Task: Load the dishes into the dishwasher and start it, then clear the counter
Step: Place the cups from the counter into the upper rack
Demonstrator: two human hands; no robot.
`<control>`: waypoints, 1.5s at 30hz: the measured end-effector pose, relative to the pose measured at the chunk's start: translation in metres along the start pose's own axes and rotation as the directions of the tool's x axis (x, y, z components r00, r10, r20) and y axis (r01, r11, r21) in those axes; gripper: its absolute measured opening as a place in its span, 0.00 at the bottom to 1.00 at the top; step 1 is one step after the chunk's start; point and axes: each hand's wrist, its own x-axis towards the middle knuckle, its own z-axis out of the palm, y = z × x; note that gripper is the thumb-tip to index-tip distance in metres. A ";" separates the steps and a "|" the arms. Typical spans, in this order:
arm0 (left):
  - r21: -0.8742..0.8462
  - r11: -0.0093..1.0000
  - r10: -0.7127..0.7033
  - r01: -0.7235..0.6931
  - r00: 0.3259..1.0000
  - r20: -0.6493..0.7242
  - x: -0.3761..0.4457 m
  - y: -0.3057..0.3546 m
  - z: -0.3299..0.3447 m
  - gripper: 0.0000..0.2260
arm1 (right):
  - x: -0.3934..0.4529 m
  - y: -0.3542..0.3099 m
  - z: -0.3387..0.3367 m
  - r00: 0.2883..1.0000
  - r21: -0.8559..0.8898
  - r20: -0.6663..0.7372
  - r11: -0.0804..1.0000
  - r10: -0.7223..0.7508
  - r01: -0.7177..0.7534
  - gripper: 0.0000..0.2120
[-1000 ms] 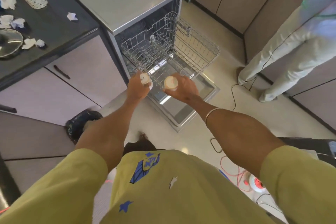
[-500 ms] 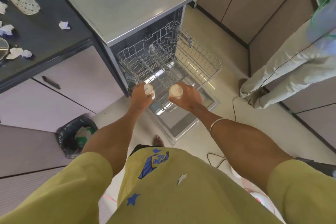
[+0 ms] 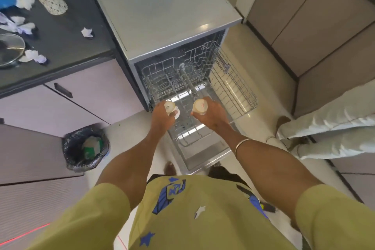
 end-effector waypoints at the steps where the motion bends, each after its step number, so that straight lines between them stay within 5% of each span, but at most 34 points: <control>1: -0.012 1.000 -0.027 0.027 0.999 -0.019 0.001 0.004 0.002 0.22 | 0.011 0.004 0.001 1.000 0.007 0.010 1.000 -0.005 0.004 0.34; 9: -0.057 0.979 -0.206 0.198 0.948 -0.241 0.009 0.030 0.034 0.20 | 0.094 0.029 -0.011 0.975 0.028 0.140 0.985 -0.175 0.173 0.34; 16: -0.127 0.931 -0.364 0.343 0.843 -0.397 0.021 0.053 0.071 0.21 | 0.151 0.049 -0.022 0.858 0.085 0.305 0.909 -0.414 0.408 0.29; 26: -0.204 0.893 -0.448 0.401 0.749 -0.489 0.052 0.068 0.085 0.18 | 0.206 0.035 -0.015 0.859 0.147 0.265 0.898 -0.439 0.414 0.33; 37: -0.045 0.913 -0.390 0.405 0.835 -0.389 0.142 -0.010 0.120 0.27 | 0.294 -0.002 0.102 0.886 0.179 0.284 0.928 -0.366 0.326 0.30; 45: 0.095 0.903 -0.340 0.418 0.833 -0.437 0.188 -0.061 0.153 0.30 | 0.344 -0.010 0.179 0.846 0.100 0.262 0.885 -0.464 0.455 0.33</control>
